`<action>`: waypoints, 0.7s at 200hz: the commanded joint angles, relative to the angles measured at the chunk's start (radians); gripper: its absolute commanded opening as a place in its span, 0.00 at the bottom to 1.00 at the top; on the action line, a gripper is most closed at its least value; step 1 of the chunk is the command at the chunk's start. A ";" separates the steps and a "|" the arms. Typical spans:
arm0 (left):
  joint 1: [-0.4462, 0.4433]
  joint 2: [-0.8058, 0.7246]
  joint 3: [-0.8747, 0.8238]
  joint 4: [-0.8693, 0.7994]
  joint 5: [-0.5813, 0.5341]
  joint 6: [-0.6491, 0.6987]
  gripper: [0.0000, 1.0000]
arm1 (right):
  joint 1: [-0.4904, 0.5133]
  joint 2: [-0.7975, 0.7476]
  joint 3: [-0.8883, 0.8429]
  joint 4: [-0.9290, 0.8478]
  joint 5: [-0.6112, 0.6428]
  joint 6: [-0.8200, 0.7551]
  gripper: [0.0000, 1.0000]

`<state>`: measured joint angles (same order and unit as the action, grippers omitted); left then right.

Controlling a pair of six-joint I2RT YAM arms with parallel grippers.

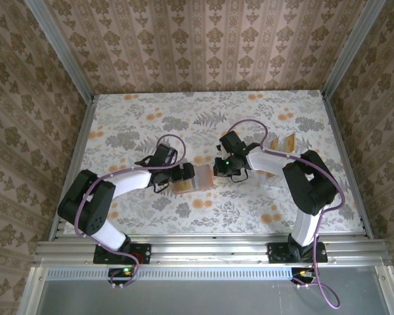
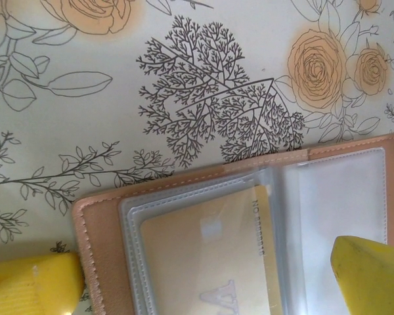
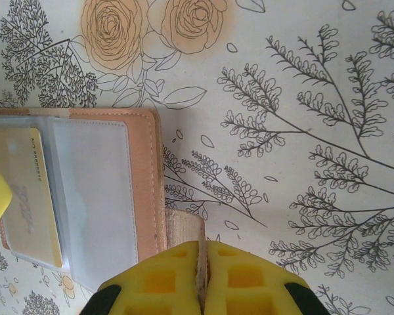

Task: Put the credit cards into the card holder
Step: Close the card holder at the center of the table.

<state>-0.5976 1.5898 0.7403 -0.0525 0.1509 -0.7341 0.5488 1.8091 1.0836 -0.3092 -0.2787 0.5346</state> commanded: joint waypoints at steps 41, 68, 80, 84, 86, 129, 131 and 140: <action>-0.039 0.113 -0.018 0.495 0.315 -0.038 1.00 | 0.010 0.011 -0.010 0.018 -0.017 0.021 0.00; -0.041 0.084 -0.028 0.511 0.314 -0.049 1.00 | 0.011 0.018 -0.010 0.024 -0.021 0.024 0.00; -0.041 0.066 -0.034 0.524 0.312 -0.059 1.00 | 0.010 0.021 -0.011 0.029 -0.021 0.026 0.00; -0.042 0.060 -0.036 0.530 0.312 -0.063 1.00 | 0.011 0.023 -0.011 0.031 -0.023 0.025 0.00; -0.043 0.056 -0.038 0.534 0.312 -0.065 1.00 | 0.011 0.023 -0.011 0.031 -0.022 0.026 0.00; -0.071 0.022 -0.021 0.562 0.305 -0.089 1.00 | 0.012 0.035 -0.011 0.041 -0.028 0.027 0.00; -0.072 0.022 -0.020 0.563 0.305 -0.090 1.00 | 0.012 0.034 -0.011 0.042 -0.028 0.027 0.00; -0.080 0.019 -0.011 0.562 0.300 -0.092 1.00 | 0.011 0.034 -0.011 0.041 -0.028 0.027 0.00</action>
<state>-0.6571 1.6260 0.6979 0.3973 0.3733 -0.7959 0.5514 1.8194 1.0824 -0.2886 -0.2855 0.5537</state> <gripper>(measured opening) 0.999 0.044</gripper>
